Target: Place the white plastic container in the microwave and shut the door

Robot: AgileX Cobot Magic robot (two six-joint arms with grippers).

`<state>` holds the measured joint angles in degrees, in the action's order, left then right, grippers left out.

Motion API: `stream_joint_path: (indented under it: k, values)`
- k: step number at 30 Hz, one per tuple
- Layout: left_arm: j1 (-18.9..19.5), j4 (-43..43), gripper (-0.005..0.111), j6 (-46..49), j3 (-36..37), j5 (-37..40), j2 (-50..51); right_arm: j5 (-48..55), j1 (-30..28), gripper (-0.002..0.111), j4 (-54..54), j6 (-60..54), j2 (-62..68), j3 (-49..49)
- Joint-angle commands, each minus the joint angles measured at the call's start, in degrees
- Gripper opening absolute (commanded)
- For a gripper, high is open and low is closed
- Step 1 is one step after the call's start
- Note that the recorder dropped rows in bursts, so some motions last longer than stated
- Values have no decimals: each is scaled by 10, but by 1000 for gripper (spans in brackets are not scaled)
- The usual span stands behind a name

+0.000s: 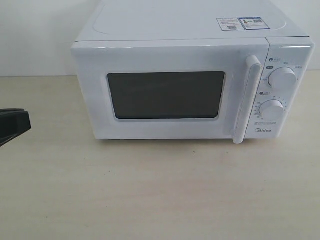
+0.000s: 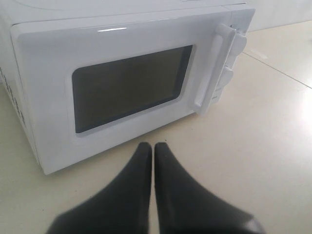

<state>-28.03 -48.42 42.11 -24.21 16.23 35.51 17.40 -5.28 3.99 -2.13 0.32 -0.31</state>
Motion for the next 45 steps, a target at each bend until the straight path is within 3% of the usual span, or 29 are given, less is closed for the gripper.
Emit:
stream_joint_path:
  k: [1, 9, 45]
  values:
    - [-5, 3, 4, 3, 2, 0, -4, 14, -4, 0, -3, 3, -3, 3]
    - [-5, 3, 4, 3, 2, 0, -4, 16, 30, 0, -16, 3, -3, 3]
    - [-5, 3, 4, 3, 2, 0, -4, 18, 31, 0, 0, 6, -3, 3]
